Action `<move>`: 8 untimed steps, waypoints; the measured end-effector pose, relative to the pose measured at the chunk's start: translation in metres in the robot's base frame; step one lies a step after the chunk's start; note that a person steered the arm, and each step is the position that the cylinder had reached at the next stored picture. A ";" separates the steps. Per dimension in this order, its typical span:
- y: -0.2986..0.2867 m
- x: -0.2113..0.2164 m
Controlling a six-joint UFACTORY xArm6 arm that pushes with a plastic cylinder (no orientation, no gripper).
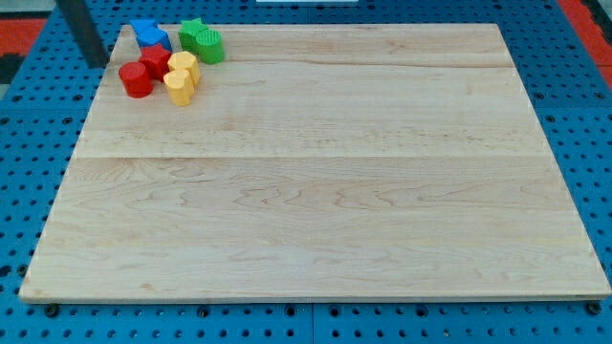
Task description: Move red star towards bottom center
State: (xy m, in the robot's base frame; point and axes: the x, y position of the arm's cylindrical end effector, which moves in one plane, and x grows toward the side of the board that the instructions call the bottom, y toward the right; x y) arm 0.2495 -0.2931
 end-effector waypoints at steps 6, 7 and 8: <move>0.223 0.139; 0.230 0.155; 0.280 0.197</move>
